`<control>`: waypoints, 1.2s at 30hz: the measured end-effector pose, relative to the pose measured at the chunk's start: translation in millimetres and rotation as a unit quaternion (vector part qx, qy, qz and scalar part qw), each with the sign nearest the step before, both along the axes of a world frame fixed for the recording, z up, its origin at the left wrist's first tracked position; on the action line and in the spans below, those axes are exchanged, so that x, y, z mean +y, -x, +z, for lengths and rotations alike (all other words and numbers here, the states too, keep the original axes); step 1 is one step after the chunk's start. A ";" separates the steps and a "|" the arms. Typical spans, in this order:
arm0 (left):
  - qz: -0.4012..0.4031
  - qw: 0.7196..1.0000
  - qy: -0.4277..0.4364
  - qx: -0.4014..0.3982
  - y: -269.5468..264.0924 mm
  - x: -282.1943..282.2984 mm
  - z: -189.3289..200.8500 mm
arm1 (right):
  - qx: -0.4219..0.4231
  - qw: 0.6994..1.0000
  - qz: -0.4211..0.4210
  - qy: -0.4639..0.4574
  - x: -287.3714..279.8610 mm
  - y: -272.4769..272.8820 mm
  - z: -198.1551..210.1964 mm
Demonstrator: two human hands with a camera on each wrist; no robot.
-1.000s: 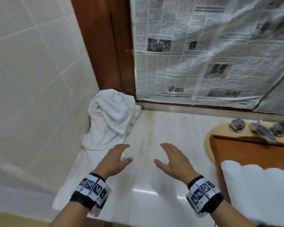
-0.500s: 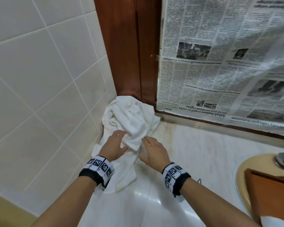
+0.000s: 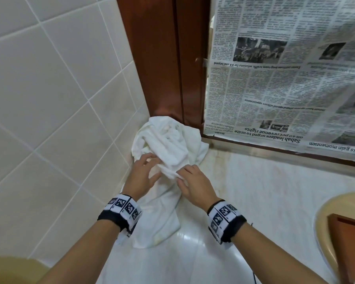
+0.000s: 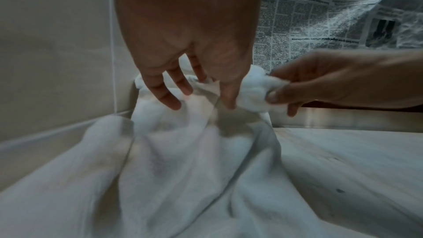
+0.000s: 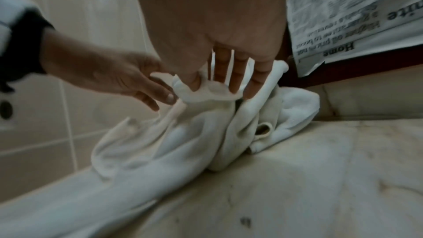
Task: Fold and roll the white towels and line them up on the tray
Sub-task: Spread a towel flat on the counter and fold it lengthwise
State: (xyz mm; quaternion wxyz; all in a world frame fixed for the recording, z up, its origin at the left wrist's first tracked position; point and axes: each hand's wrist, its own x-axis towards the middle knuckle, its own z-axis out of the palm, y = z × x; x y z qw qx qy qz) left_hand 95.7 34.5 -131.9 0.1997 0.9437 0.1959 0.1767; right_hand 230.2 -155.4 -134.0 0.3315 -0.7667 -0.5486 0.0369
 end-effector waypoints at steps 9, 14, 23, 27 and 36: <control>-0.026 0.997 0.021 -0.066 24.9 -25.5 23.4 | 0.071 0.992 -0.023 -0.103 -98.8 36.4 69.7; -0.072 0.991 0.091 -0.071 53.6 -79.2 32.1 | 0.132 0.977 -0.083 -0.146 -148.9 72.6 99.3; -0.154 0.968 0.176 -0.088 134.6 -173.5 55.2 | 0.111 0.960 -0.203 -0.156 -257.6 143.6 108.1; -0.206 0.951 0.229 -0.035 161.2 -202.3 49.7 | 0.102 0.956 -0.237 -0.139 -305.9 165.8 108.4; -0.194 0.963 0.174 0.070 170.9 -186.9 20.7 | 0.171 0.933 -0.302 -0.091 -354.8 165.5 79.0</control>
